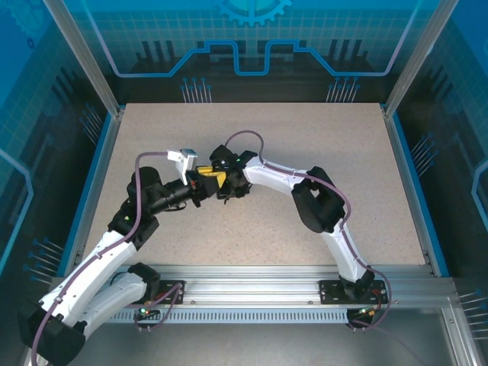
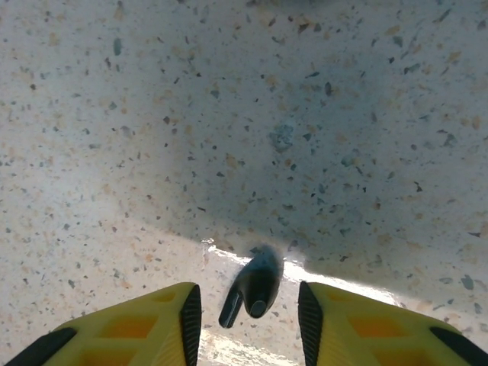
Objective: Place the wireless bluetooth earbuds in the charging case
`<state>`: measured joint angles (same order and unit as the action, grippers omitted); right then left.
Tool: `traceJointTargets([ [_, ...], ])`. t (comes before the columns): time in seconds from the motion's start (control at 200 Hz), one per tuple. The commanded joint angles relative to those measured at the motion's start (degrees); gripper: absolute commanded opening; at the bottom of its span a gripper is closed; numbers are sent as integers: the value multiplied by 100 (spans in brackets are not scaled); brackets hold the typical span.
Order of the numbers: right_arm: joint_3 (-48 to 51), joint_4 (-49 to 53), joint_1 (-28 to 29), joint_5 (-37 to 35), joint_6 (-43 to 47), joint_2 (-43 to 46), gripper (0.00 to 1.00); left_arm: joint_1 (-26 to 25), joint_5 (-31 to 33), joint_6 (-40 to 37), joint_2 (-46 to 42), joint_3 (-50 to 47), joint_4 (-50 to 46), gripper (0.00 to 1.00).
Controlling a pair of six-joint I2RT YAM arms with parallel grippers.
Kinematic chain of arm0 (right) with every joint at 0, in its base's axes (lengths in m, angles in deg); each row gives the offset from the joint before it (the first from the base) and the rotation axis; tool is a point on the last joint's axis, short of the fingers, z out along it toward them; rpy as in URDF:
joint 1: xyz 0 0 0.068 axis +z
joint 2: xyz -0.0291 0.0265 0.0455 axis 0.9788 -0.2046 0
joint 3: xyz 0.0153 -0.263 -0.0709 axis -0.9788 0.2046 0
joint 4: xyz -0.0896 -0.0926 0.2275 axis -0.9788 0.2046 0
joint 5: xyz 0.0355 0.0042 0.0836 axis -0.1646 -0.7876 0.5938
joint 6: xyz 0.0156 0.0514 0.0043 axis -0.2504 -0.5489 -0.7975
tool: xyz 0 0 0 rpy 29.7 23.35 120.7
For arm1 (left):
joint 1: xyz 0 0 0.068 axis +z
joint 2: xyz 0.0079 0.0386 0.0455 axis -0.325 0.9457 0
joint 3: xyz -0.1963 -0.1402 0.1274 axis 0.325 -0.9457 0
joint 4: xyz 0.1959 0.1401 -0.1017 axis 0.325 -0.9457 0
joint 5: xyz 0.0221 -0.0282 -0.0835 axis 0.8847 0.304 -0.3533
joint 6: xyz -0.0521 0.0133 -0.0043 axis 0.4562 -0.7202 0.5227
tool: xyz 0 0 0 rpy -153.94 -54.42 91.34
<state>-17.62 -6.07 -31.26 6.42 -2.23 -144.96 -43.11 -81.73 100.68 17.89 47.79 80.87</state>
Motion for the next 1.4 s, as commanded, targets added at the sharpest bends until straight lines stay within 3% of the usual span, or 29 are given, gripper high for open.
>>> traceJointTargets([
  [0.0, -207, 292, 79, -116, -155, -196, 39, 60, 69, 30, -121, -103, 10, 5],
  [0.335, -471, 451, 126, -70, -139, -547, 38, 67, 91, 17, -209, -156, 1, 5],
  [0.635, -316, 611, 117, -413, -104, -521, 28, 67, 131, 19, -279, -182, -17, 5],
  [0.81, 177, 514, -21, -603, -82, -149, 22, 68, 152, 37, -290, -222, 22, 5],
  [1.396, 2618, -300, -1200, -928, 437, 1668, 22, 72, 8, 247, -99, -314, 368, 5],
])
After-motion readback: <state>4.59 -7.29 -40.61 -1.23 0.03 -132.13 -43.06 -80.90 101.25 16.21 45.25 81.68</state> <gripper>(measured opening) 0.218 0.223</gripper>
